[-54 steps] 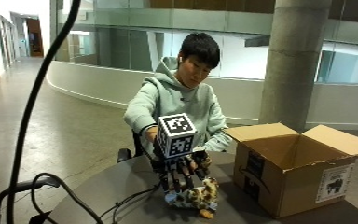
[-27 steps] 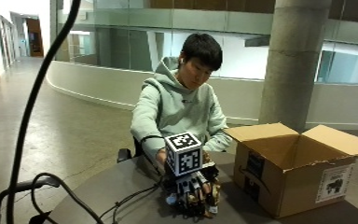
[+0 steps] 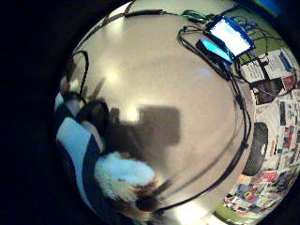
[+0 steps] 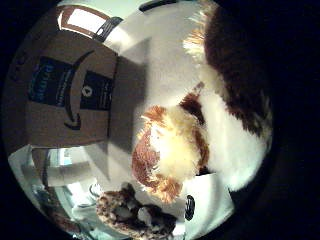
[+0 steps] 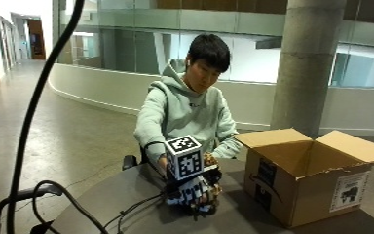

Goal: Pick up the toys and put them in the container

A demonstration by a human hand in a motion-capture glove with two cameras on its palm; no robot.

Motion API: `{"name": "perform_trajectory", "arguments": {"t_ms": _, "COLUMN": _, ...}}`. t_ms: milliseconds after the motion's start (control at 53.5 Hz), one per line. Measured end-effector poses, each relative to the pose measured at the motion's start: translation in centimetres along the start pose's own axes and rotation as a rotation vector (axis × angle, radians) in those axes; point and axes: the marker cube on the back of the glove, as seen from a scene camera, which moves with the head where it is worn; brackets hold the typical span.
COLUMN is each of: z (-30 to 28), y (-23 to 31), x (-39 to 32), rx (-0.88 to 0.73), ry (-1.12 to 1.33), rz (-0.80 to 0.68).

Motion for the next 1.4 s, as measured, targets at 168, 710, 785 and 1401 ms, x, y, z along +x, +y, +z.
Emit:
{"name": "perform_trajectory", "arguments": {"t_ms": 168, "z": -3.3, "y": 1.7, "x": 0.6, "rx": -0.067, "ry": -0.098, "rz": 0.036}}
{"name": "perform_trajectory", "arguments": {"t_ms": 710, "z": -29.1, "y": 7.3, "x": -17.1, "rx": 0.228, "ry": -0.006, "rz": -0.170}}
{"name": "perform_trajectory", "arguments": {"t_ms": 785, "z": -30.5, "y": 6.1, "x": -20.7, "rx": 0.307, "ry": -0.022, "rz": -0.271}}
{"name": "perform_trajectory", "arguments": {"t_ms": 1401, "z": -23.4, "y": 1.4, "x": -33.3, "rx": 0.138, "ry": 0.004, "rz": -0.393}}
